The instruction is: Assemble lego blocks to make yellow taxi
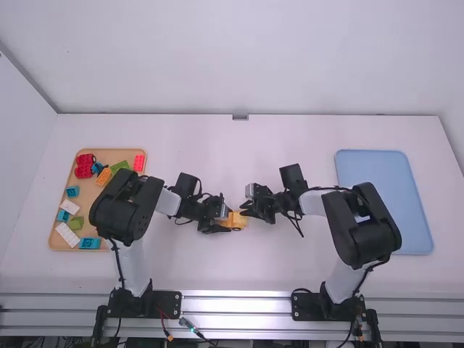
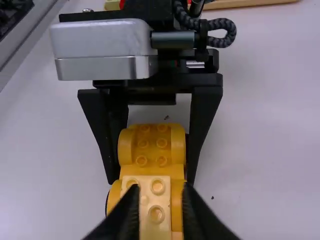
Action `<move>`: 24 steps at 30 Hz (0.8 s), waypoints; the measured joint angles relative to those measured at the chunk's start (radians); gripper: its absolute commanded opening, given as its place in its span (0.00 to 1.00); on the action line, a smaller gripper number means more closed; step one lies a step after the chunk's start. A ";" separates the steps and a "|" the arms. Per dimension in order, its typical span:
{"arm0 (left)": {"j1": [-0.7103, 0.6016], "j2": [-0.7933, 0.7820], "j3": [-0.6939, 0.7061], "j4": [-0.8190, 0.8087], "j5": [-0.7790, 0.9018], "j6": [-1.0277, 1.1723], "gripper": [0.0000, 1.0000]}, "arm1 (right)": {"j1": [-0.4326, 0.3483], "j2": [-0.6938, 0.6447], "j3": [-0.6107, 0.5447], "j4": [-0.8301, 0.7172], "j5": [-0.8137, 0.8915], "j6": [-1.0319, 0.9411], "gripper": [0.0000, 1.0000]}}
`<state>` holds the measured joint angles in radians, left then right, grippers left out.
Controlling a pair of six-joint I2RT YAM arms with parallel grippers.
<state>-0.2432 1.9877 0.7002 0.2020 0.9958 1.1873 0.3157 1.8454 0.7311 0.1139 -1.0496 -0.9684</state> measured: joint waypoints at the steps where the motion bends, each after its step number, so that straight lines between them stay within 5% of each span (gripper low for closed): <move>1: 0.000 0.000 0.000 0.000 0.000 0.000 0.55 | -0.003 0.000 0.000 -0.008 0.002 -0.001 0.08; 4: 0.000 0.000 0.000 0.000 0.000 0.000 0.55 | 0.005 0.000 0.000 -0.024 0.016 0.000 0.00; 24: 0.000 0.000 0.000 0.000 0.000 0.000 0.54 | 0.065 0.000 0.000 -0.055 0.120 0.019 0.00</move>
<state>-0.2432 1.9877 0.7002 0.2024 0.9962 1.1873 0.3805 1.8454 0.7311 0.0593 -0.9298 -0.9497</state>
